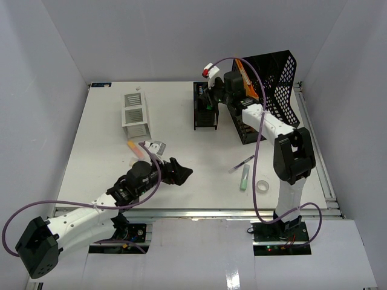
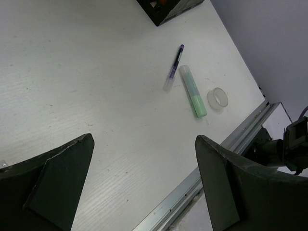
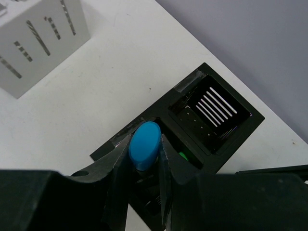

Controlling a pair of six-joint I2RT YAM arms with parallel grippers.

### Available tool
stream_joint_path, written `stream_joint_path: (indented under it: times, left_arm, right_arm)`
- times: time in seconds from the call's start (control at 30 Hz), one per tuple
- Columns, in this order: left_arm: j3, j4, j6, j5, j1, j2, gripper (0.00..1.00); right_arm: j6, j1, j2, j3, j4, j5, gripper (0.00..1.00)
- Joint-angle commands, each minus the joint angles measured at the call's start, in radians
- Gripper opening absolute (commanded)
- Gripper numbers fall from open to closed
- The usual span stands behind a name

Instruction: Organize the desk

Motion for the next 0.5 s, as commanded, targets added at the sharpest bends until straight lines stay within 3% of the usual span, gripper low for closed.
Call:
stream_joint_path:
  times: [0.0,0.1,0.17,0.2,0.27,0.37,0.47]
  left_arm:
    - [-0.028,-0.004,-0.045,-0.054,0.001,-0.061,0.98]
    - [-0.056,0.014,-0.060,-0.046,0.001,-0.077,0.98]
    - [-0.063,0.027,-0.075,-0.036,0.001,-0.070,0.98]
    - [-0.065,0.036,-0.090,-0.032,0.001,-0.064,0.98]
    - [-0.063,0.039,-0.131,-0.036,0.001,-0.042,0.98]
    - [-0.052,0.055,-0.166,-0.017,0.001,-0.003,0.98]
    - [-0.024,0.062,-0.151,0.042,0.001,0.045,0.98]
  right_arm:
    - [-0.022,-0.002,0.052,0.088,0.064,0.054,0.08]
    - [-0.018,-0.002,0.073,0.107,0.062,0.062,0.11]
    - [-0.014,-0.002,0.084,0.108,0.057,0.061,0.19]
    - [-0.012,-0.002,0.086,0.106,0.054,0.059,0.26]
    - [-0.010,-0.002,0.083,0.111,0.016,0.043,0.51]
    - [-0.013,-0.002,0.014,0.090,-0.036,0.027,0.76]
    - [-0.049,-0.006,-0.105,0.031,-0.079,0.001,0.87]
